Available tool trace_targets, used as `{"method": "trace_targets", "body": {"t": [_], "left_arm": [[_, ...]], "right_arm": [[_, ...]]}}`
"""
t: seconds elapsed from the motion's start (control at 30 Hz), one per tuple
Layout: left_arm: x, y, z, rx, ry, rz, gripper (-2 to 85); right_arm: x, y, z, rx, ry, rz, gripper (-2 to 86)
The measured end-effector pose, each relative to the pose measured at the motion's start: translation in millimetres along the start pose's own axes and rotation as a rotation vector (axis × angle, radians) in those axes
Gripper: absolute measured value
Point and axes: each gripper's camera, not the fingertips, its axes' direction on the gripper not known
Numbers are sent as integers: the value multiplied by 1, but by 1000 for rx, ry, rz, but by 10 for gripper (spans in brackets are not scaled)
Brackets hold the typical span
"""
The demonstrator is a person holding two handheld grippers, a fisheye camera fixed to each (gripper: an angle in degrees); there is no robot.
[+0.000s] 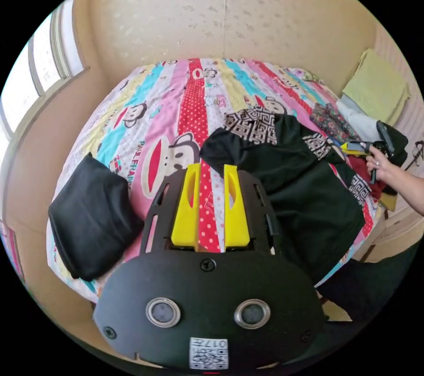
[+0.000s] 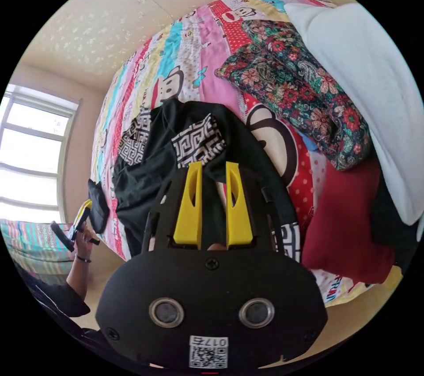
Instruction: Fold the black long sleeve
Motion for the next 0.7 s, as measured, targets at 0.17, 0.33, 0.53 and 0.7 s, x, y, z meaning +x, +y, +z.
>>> {"method": "trace_targets", "body": {"t": [0.17, 0.33, 0.53, 0.7], "left_arm": [[-16, -65, 76, -246, 88, 244, 66], [-4, -95, 152, -439, 192, 440, 59], [7, -114, 157, -486, -15, 574, 10], [-23, -120, 148, -455, -93, 450, 26]], "right_arm": [[-60, 34, 32, -112, -272, -142, 78], [-103, 57, 77, -231, -439, -131, 78], [-120, 60, 81, -281, -488, -199, 78], [-127, 69, 116, -394, -219, -277, 77]]}}
